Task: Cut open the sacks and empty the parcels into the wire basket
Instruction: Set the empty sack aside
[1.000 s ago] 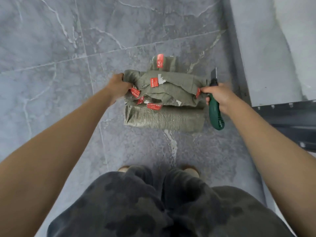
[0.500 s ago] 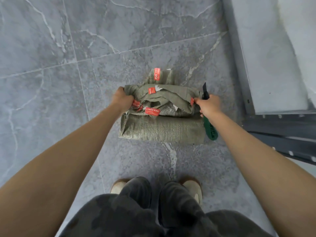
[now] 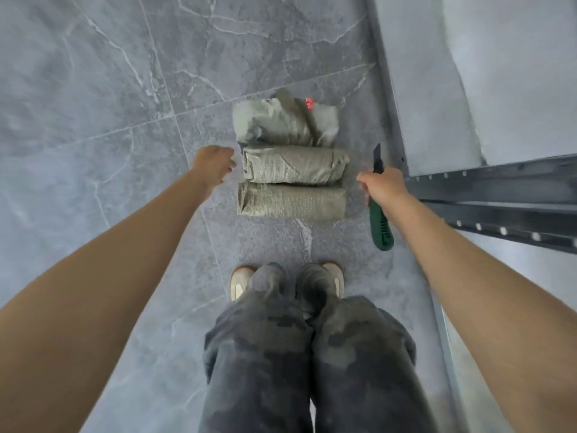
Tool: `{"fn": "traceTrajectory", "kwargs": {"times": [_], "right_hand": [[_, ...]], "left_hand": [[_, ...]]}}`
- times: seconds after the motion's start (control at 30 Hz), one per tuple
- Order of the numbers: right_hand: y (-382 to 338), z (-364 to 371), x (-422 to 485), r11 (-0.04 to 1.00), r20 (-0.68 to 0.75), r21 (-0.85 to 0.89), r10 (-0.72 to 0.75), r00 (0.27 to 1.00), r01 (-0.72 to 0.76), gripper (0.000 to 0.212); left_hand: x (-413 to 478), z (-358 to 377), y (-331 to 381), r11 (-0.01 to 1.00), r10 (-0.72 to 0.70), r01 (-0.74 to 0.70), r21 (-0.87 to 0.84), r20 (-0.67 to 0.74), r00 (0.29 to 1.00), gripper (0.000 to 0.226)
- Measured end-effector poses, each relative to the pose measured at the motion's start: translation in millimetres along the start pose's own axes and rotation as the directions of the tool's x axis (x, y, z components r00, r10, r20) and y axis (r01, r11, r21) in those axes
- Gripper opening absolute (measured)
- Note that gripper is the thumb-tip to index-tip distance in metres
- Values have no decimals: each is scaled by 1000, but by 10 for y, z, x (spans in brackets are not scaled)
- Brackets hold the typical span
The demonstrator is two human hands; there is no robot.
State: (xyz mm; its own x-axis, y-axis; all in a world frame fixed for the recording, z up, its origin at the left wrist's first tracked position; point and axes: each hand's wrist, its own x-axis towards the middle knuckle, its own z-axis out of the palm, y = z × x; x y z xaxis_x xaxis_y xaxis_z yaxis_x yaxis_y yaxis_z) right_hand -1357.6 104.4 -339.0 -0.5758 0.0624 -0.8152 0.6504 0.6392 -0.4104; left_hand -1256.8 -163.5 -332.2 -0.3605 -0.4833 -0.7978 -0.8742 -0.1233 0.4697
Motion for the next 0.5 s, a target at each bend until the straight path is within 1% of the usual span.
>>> {"fn": "traceTrajectory", "kwargs": {"times": [0.1, 0.2, 0.3, 0.4, 0.5], "right_hand": [[-208, -236, -577, 997, 16, 65, 48, 999, -49, 18], [-449, -501, -1154, 994, 50, 105, 36, 998, -41, 19], [-701, -789, -1721, 991, 79, 129, 9, 997, -19, 16], [-935, -1062, -2259, 993, 72, 112, -44, 996, 35, 13], [-1165, -1301, -2813, 989, 66, 14, -145, 987, 144, 20]], "left_hand": [[-583, -221, 220, 996, 37, -39, 80, 32, 999, 30], [-1189, -463, 468, 980, 91, -103, 170, 81, 993, 19], [-1825, -681, 770, 956, 131, -153, 249, 104, 986, 25], [-2470, -863, 1108, 946, 162, -183, 266, 100, 982, 19], [-3046, -1037, 1438, 922, 195, -207, 326, 69, 978, 25]]}}
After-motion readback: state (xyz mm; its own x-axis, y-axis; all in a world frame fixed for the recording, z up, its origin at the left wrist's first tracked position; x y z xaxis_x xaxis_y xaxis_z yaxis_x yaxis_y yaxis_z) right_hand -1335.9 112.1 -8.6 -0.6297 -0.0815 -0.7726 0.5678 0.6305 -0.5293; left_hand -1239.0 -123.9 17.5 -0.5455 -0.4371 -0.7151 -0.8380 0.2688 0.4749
